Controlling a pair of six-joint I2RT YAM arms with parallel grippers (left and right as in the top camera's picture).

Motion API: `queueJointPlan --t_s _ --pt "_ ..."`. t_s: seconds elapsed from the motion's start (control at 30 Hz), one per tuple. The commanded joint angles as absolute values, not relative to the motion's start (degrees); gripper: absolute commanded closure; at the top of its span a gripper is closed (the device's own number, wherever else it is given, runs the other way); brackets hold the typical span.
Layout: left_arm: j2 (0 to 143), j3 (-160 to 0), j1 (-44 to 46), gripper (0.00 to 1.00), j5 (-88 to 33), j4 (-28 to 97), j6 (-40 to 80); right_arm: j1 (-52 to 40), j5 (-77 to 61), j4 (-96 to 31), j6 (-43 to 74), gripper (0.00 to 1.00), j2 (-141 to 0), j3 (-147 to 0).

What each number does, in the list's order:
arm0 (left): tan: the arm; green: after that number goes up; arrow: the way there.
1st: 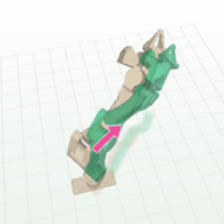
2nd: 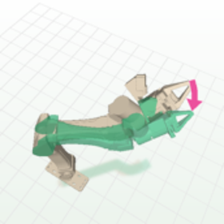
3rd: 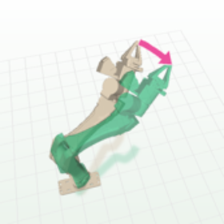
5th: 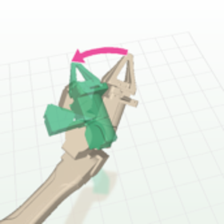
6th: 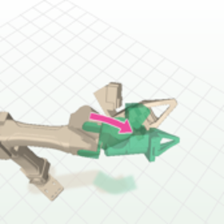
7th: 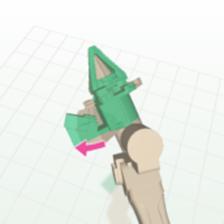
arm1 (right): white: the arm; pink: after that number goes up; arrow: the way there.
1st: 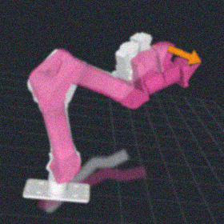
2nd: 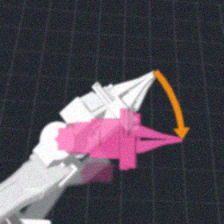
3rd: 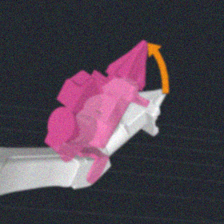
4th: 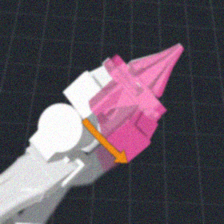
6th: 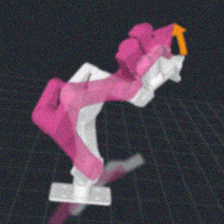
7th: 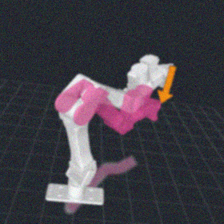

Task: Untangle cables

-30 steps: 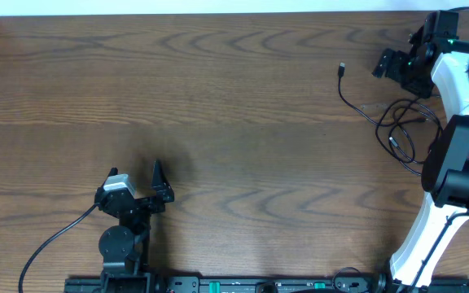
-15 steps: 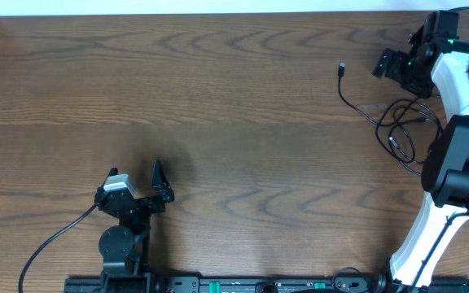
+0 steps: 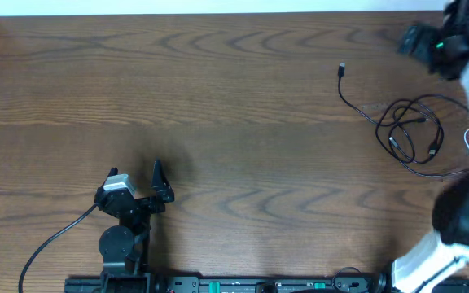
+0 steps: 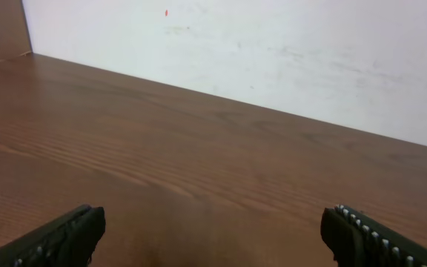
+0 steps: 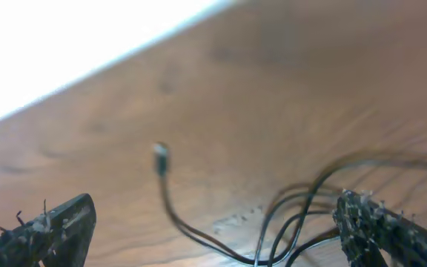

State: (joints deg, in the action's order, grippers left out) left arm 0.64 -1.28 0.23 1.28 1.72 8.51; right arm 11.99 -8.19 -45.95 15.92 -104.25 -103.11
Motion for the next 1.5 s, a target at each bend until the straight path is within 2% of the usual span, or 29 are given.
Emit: queueJointPlan --t_s 0.0,0.43,0.7,0.9,0.97,1.13,1.47 --pt "0.7 -0.3 0.5 0.02 1.0 4.2 7.3 12.1 -8.5 -46.1 16.3 0.01 -94.3 -103.7" --pt "0.7 -0.3 0.4 0.02 1.0 4.2 7.3 11.9 -8.5 -46.3 16.3 0.01 -59.7 -97.7" --pt "0.7 -0.3 0.5 0.02 1.0 4.2 7.3 11.9 -8.5 -52.2 16.3 0.01 -44.4 -97.6" --pt "0.7 -0.3 0.5 0.02 1.0 4.2 7.3 11.9 -8.5 -72.6 16.2 0.01 -38.4 -96.8" --pt "0.7 -0.3 0.4 0.02 1.1 4.2 7.3 11.9 -8.5 -74.7 16.3 0.01 -36.0 -93.4" --pt "0.7 -0.3 0.5 0.02 1.0 4.2 7.3 11.9 -8.5 -63.2 16.3 0.01 -27.8 -77.9" --pt "0.7 -0.3 0.5 0.02 1.0 4.2 7.3 11.9 -8.5 -20.4 16.3 0.01 -15.7 -42.7"
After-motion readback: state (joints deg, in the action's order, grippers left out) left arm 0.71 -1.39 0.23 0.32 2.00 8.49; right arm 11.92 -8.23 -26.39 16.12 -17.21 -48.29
